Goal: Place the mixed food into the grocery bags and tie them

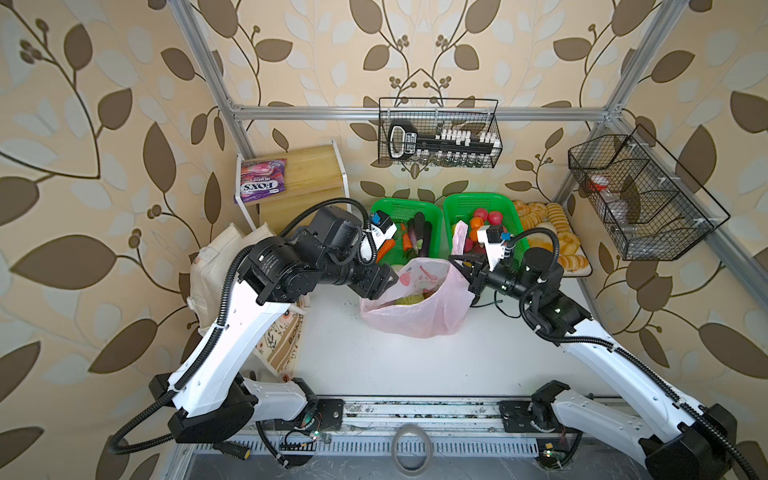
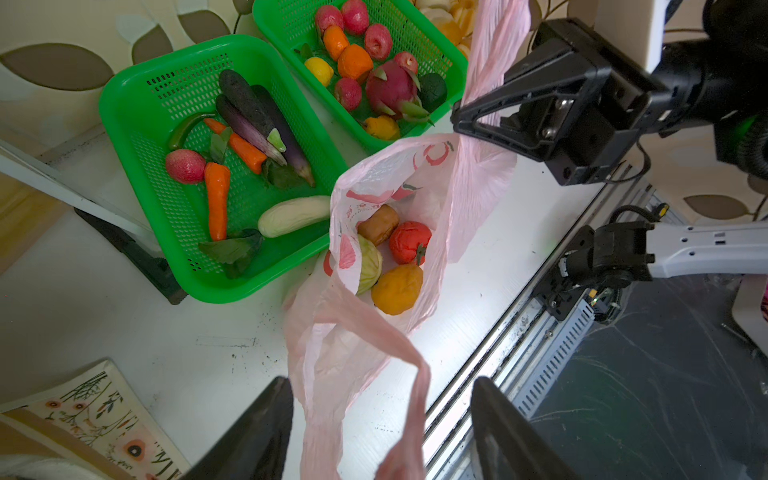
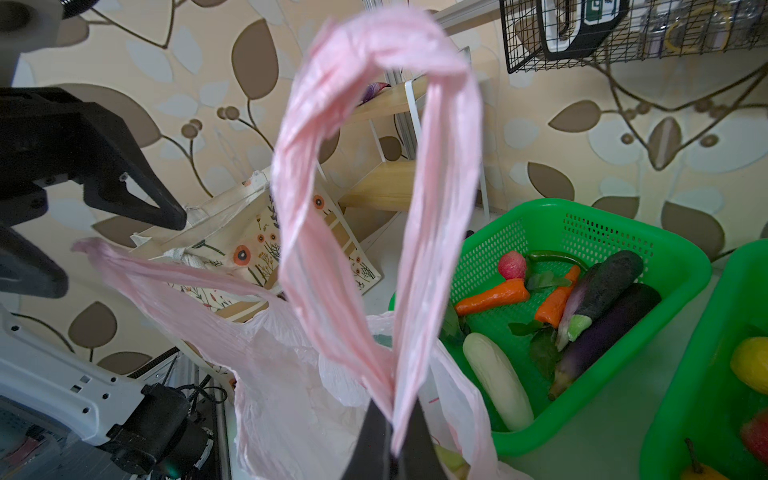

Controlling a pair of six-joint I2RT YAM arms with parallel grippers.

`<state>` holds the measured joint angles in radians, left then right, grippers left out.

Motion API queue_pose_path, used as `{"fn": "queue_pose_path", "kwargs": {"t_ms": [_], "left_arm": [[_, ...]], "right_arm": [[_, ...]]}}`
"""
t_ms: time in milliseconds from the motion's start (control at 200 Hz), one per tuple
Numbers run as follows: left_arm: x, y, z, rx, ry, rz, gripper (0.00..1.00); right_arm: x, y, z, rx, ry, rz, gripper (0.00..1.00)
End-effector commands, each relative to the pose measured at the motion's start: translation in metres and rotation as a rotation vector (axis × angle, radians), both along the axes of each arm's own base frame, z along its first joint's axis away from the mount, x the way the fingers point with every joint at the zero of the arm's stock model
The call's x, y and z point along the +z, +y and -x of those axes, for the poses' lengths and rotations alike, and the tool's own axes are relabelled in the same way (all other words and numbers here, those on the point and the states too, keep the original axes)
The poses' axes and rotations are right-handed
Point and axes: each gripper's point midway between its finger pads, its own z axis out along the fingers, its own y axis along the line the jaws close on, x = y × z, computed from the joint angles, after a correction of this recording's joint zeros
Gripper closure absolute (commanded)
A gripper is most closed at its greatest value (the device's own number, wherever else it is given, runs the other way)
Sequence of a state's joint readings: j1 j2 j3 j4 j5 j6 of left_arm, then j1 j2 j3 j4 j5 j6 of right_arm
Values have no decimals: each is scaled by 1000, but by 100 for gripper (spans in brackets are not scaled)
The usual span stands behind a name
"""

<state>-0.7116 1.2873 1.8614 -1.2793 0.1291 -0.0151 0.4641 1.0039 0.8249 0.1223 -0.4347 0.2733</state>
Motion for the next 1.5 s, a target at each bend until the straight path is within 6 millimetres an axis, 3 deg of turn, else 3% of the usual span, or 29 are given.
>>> {"fn": "queue_pose_path", "kwargs": {"t_ms": [0,170,395,535,660,690,810,935,1035,1145,1195,1275,1380,1495], "left_arm": [[8,10,4,3,-25,-17,38],[10,11,3,4,-39,-15,52],[30,7,7,0,-83,71,97],[53,6,15,-4,-96,158,100],[62,11,22,29,-57,174,100],[73,16,24,46,-69,188,100],[85,23,32,96,-14,211,100],[100,25,42,94,3,262,100],[92,19,40,77,34,237,100],[52,2,25,37,122,121,99],[25,-18,11,-1,193,64,99],[5,-42,2,-82,258,53,99],[2,-67,-9,-157,262,88,100],[5,-84,-22,-212,215,118,100]], "right_arm": [[6,0,1,9,-4,-10,100],[7,0,1,8,-3,-11,100],[7,1,4,24,9,-9,100],[18,13,24,154,57,-23,100],[33,25,60,361,132,-51,100],[37,27,69,409,149,-58,100],[53,28,98,539,190,-87,100],[62,29,116,639,239,-102,100],[52,31,102,597,281,-85,100],[21,34,62,442,342,-24,100],[5,36,46,387,377,3,100],[-23,41,25,341,448,28,100],[-45,52,15,351,502,56,100],[-44,63,18,407,491,57,100]]}}
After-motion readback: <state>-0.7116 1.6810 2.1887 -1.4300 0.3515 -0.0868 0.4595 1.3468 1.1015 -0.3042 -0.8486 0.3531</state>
